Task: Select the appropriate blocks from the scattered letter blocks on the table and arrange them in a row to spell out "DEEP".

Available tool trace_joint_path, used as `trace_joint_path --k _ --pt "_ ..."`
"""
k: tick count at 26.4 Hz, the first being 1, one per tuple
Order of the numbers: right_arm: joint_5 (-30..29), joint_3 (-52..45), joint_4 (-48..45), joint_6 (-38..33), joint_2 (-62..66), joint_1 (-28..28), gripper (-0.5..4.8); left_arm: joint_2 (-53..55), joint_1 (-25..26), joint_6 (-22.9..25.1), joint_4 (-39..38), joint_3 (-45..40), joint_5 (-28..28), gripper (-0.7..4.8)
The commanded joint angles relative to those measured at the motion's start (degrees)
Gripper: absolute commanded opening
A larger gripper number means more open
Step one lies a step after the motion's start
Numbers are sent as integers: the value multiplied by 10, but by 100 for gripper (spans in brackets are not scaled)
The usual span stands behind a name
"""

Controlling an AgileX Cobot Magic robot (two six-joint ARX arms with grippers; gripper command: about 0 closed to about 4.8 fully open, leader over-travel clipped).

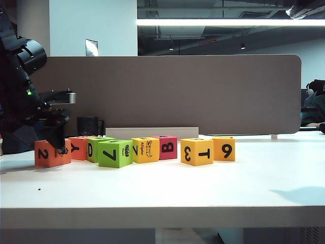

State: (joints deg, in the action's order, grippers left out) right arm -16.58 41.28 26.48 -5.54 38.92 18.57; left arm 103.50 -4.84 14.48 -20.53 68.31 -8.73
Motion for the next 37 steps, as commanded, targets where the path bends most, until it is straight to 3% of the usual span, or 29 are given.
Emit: trace_joint_path --k 1,7,15,20,23,25,27,30,31,34,37 --pt "-1 4 -5 0 1 0 -5 -2 -6 -20 7 3 -4 299" --pt "-1 4 -5 0 1 0 -6 -4 -13 -70 -23 16 -16 299" --pt "-1 4 -5 0 1 0 -6 -7 -31 -114 -193 112 -23 299" --pt "-1 4 -5 0 2 0 -6 -7 -38 -129 -248 143 -17 299" --pt "-2 4 -5 0 1 0 -6 -7 -38 -81 -231 143 31 305" --pt "-2 4 -5 0 1 0 -6 -7 -38 -25 -231 143 36 310" --pt "-2 4 -5 0 1 0 -6 -6 -38 2 -229 143 35 320" --pt "-2 4 -5 0 1 0 -6 -6 -38 40 -221 141 34 460" --pt "-2 4 -5 0 1 0 -6 -6 -38 53 -220 141 34 479" --pt "-2 4 -5 0 1 0 -5 -3 -38 82 -217 141 33 479" --pt "-2 4 -5 0 1 0 -6 4 -38 80 -205 141 33 479"
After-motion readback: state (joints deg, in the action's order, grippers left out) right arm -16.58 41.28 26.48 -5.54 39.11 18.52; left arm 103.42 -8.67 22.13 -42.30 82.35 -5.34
